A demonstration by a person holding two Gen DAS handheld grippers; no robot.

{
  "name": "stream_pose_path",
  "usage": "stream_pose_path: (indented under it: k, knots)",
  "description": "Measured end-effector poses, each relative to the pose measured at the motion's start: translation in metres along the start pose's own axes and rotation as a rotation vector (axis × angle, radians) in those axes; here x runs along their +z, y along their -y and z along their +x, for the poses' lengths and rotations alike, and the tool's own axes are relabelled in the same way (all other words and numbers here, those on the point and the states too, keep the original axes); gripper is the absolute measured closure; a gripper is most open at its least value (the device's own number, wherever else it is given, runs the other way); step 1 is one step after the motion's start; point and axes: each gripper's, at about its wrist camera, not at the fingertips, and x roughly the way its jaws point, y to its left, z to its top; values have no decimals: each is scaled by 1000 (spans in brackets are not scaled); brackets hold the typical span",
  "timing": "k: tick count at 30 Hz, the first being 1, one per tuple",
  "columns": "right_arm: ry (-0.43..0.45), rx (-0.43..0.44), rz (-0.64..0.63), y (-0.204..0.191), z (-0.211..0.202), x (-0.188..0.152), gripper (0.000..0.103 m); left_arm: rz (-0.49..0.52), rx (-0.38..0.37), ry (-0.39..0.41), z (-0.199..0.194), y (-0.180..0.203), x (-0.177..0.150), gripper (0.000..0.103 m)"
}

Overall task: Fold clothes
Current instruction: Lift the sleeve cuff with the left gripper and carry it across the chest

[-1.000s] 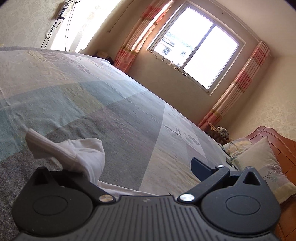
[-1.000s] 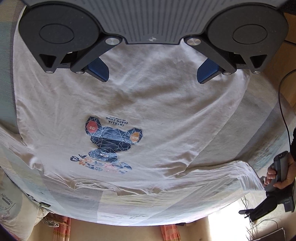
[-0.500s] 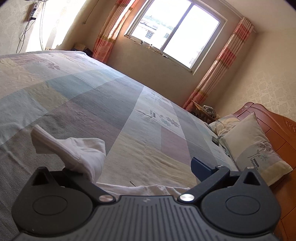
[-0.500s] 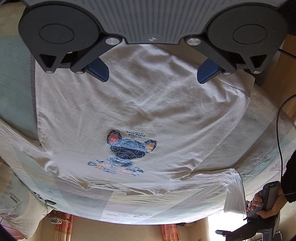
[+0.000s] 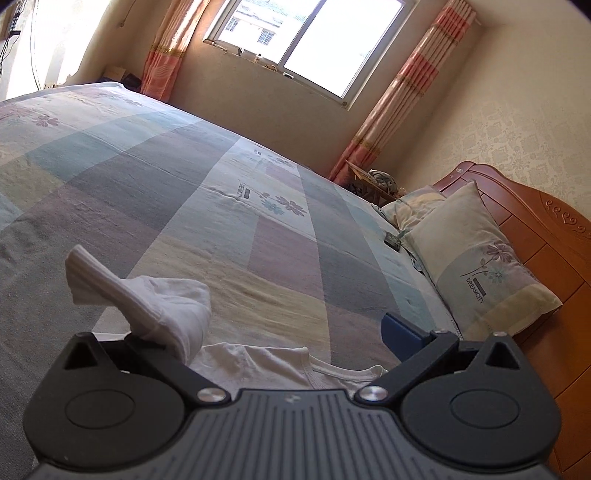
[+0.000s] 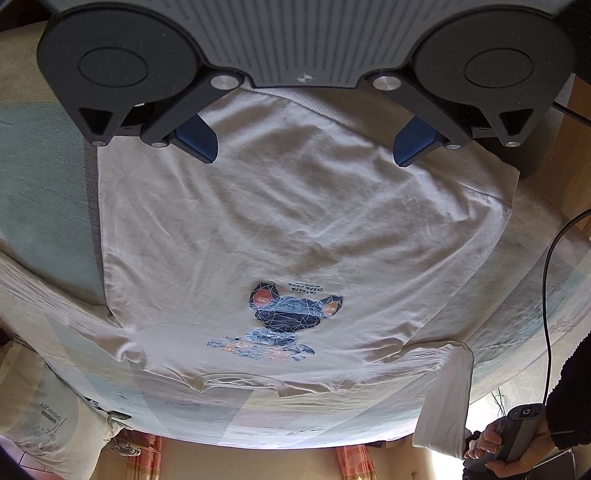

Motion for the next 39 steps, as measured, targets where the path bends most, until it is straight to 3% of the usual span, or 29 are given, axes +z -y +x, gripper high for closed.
stream_pose_path:
  k: [15,39]
  knots:
    - [20,17,68,26,-1,-7,0,64,-70,-89,52,88,-10,1]
    - [8,11,103,43,2,-11,0,235,-162,-222,120,194,-52,1]
